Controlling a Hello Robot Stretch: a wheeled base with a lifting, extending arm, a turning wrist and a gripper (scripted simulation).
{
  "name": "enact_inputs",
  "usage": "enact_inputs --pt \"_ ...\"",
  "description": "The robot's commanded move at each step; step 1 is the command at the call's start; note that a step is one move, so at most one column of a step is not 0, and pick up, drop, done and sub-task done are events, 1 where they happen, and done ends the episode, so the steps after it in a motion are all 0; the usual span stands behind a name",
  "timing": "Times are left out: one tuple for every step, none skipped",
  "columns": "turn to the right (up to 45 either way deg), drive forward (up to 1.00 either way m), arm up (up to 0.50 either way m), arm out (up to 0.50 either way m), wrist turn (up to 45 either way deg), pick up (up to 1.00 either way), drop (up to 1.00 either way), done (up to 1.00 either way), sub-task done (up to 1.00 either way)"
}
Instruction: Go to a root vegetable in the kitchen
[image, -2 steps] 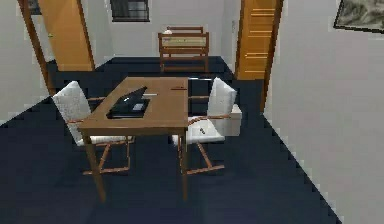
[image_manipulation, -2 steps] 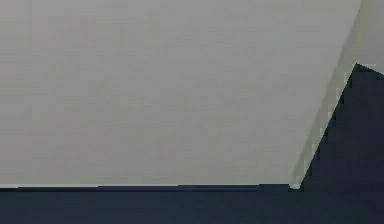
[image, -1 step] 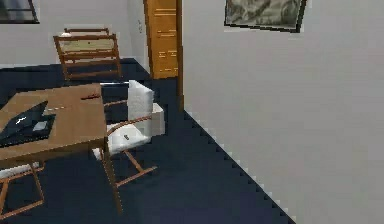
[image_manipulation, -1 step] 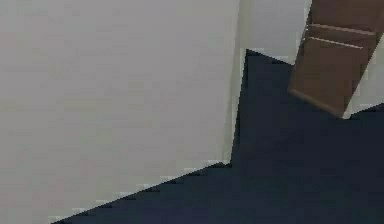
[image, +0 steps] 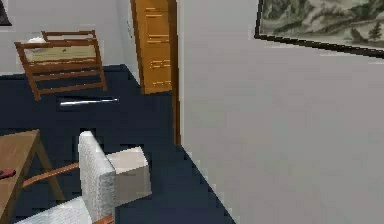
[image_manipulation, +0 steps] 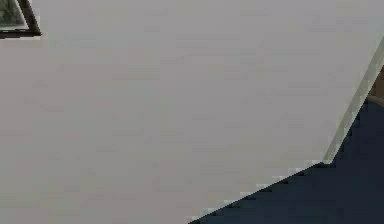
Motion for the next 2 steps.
enact_inputs --pt "6.0 0.0 0.0 0.0 0.0 0.0 0.0 0.0 0.0" --pt "0.0 0.3 0.0 0.0 0.0 0.0 0.0 0.0 0.0"
